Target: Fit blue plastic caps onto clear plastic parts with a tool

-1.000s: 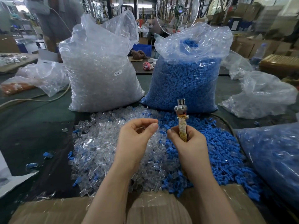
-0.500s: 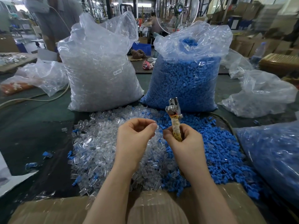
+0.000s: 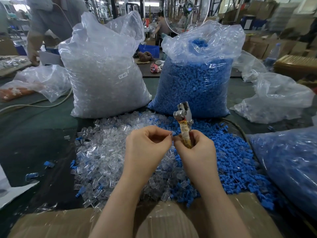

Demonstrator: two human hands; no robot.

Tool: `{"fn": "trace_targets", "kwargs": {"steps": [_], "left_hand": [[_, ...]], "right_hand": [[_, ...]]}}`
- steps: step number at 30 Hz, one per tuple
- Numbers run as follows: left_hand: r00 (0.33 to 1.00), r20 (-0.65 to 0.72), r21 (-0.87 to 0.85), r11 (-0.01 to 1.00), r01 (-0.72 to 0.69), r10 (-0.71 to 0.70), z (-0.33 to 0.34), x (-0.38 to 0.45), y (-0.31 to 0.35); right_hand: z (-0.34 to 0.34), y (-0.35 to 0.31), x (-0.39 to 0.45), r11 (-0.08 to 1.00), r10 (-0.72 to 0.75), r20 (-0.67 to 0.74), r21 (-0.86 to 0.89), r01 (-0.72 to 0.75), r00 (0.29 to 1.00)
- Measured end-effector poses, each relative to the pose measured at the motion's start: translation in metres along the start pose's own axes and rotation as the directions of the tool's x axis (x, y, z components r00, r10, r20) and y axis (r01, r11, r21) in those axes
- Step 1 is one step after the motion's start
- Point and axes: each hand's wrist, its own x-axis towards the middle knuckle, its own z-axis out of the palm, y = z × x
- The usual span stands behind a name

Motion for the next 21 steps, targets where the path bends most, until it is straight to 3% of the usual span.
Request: {"fn": "trace_targets", "kwargs": {"steps": [7, 13, 21], "left_hand": [[0.999, 0.019, 0.023, 0.999, -0.031, 0.031, 0.0003, 0.0001, -0.0018], [0.999, 0.023, -0.056, 0.998, 0.024, -0.022, 0.0009, 0.0014, -0.0034], [1.000, -0.003, -0.061, 0.998, 0.018, -0.019, 0.0045, 0.0000, -0.0054]], "right_hand": [[-0.0008, 0.0008, 0.0012, 0.997, -0.006, 0.002, -0.077, 0.006, 1.000], [-0.0012, -0.0026, -0.0001, 0.994, 0.046, 0.041, 0.096, -0.050, 0.998], [0.0011, -0.0085, -0.0009, 0.987, 0.093, 0.034, 0.130, -0.096, 0.995]]}}
